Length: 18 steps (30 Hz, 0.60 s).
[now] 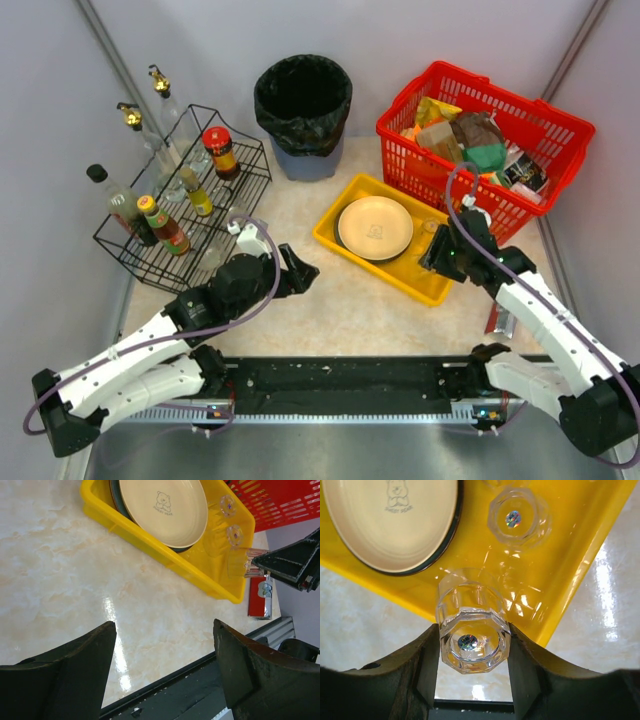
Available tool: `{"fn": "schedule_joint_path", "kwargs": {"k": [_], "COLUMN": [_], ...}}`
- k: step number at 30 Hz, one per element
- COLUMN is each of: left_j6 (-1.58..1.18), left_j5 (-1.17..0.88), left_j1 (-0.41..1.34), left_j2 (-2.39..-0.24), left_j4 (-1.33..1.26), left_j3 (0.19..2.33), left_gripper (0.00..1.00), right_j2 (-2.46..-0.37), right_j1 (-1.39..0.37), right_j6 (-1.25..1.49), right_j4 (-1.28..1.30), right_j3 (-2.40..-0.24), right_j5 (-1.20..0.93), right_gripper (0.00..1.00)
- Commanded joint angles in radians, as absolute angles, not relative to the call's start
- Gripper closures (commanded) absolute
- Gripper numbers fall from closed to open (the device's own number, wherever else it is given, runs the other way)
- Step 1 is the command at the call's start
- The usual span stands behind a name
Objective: Clear the kitchen counter
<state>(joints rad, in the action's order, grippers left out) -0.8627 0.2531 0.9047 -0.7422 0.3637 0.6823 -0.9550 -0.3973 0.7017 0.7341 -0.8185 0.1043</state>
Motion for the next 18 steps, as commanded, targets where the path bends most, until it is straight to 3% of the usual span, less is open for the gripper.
{"fn": "schedule_joint_path", "kwargs": {"k": [1,18], "left_j6": [-0.824,-0.792], "left_j5": [0.278,0.301], "left_j1": [0.904,0.904], "left_j2": [-0.733,-0.686], "left_j4": [0.38,0.414], "left_j3": [0.71,0.689], "left_gripper": [0.18,0.17], "right_j2": [-1.005,-1.242], "right_j1": [-0.419,-0.491], "right_j6": [0.684,0.683], "right_j4": [0.652,0.592], "right_j3": [-0.824,-0.819], "right_j5": [0.248,0.299], "right_gripper": [1.0,0.98]}}
